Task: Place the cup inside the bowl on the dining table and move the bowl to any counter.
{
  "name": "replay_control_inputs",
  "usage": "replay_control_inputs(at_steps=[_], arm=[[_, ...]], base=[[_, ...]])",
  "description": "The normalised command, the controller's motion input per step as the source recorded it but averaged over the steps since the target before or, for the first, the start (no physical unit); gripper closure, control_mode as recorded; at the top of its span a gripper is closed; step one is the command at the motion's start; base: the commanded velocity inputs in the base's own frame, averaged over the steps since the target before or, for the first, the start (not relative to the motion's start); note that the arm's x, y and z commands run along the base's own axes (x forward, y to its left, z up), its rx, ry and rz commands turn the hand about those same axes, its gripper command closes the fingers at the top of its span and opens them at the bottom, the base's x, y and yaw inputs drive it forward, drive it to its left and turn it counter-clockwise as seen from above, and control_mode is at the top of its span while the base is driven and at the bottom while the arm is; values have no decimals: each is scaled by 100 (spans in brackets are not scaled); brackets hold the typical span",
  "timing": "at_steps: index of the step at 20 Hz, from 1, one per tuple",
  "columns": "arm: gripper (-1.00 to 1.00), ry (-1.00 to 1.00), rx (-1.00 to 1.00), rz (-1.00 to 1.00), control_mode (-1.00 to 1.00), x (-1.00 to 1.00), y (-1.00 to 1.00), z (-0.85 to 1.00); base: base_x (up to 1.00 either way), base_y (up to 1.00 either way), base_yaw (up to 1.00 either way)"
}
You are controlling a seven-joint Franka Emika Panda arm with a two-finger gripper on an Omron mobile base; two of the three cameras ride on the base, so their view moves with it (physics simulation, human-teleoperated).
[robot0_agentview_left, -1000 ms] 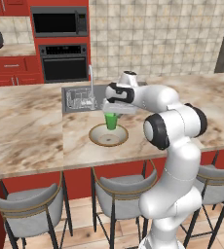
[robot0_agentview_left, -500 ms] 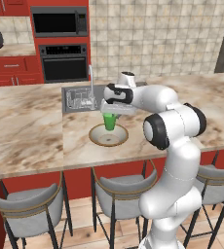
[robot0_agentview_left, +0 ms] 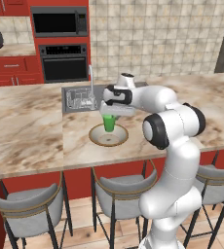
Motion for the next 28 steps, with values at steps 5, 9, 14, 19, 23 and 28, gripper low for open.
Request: replay_control_inputs(at_steps=[5,9,14,19,23,28], arm=[[100,0,0,0,-100,0,0,-11],[100,0,-1,0,-100,0,0,-11],[100,0,-1,0,-100,0,0,-9],[100,0,-1,0,-100,0,0,-12],[100,0,-1,0,-100,0,0,-15],[100,0,0,0,-100,0,0,-9]], base=[[0,0,0],[0,0,0],[0,0,0],[0,0,0],[0,0,0],[0,0,0]])
